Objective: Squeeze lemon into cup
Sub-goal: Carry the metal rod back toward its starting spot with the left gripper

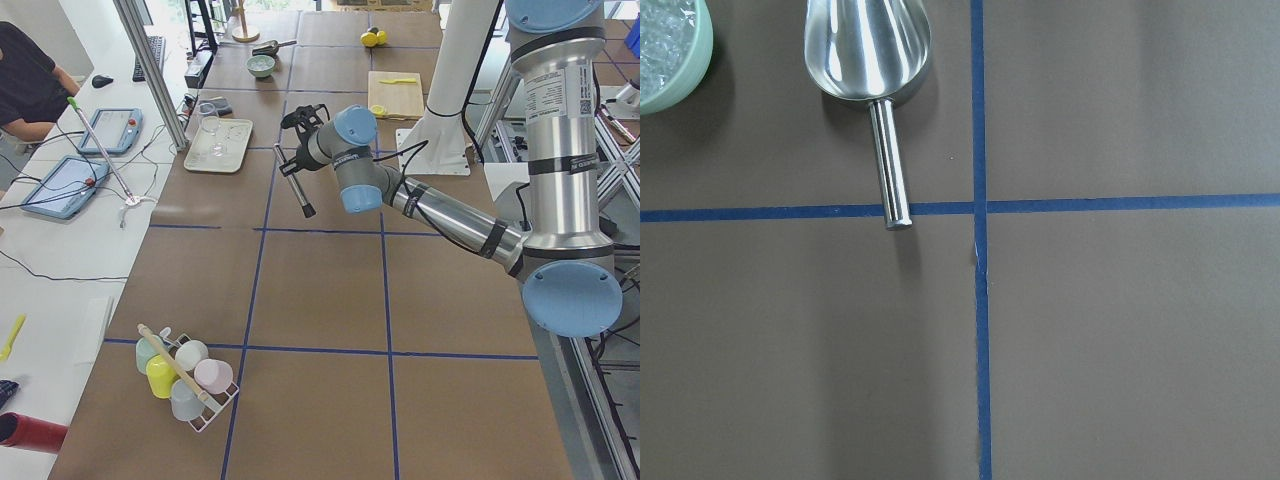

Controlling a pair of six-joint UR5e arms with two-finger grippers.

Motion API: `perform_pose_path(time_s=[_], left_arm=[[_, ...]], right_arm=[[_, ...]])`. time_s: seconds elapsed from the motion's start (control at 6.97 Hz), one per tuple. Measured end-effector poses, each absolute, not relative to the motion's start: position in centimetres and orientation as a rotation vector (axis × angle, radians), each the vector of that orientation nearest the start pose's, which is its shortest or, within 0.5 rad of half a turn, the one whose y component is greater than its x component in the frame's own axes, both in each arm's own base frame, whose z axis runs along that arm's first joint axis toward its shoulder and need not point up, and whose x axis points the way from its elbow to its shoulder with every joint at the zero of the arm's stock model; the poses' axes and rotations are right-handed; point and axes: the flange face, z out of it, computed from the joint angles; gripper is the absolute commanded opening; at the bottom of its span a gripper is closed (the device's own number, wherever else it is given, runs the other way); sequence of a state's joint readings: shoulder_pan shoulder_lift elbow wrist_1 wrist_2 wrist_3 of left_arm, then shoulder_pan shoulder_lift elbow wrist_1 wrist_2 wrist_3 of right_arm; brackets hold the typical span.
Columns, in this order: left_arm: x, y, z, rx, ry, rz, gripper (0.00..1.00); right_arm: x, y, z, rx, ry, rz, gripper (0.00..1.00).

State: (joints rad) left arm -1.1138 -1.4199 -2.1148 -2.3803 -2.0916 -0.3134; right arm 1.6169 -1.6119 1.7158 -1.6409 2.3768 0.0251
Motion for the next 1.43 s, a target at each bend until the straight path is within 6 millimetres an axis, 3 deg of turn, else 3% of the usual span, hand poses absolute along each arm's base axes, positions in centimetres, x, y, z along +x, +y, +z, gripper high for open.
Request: perform_pose_path(time_s=[0.29,0.72,1.0,1.43], left_arm=[[11.5,-42.2,40.4,0.648,0.815,0.35,0.0],[13.7,-44.2,42.4,0.324,0.781,0.214,0.0],[15.9,-46.5,45.9,0.149,0.801,0.188,0.0],[18.9,-49.4,47.1,-0.067,0.771,0.139,0.0]], right_arm=[[8.3,-47.2,61.0,0.045,-0.806,0.051,1.0],[8.3,-47.3,60.9,0.048,-0.806,0.05,1.0],[8.3,-47.4,60.8,0.049,-0.806,0.048,1.0],[8.3,-47.6,60.6,0.052,-0.806,0.046,1.0]])
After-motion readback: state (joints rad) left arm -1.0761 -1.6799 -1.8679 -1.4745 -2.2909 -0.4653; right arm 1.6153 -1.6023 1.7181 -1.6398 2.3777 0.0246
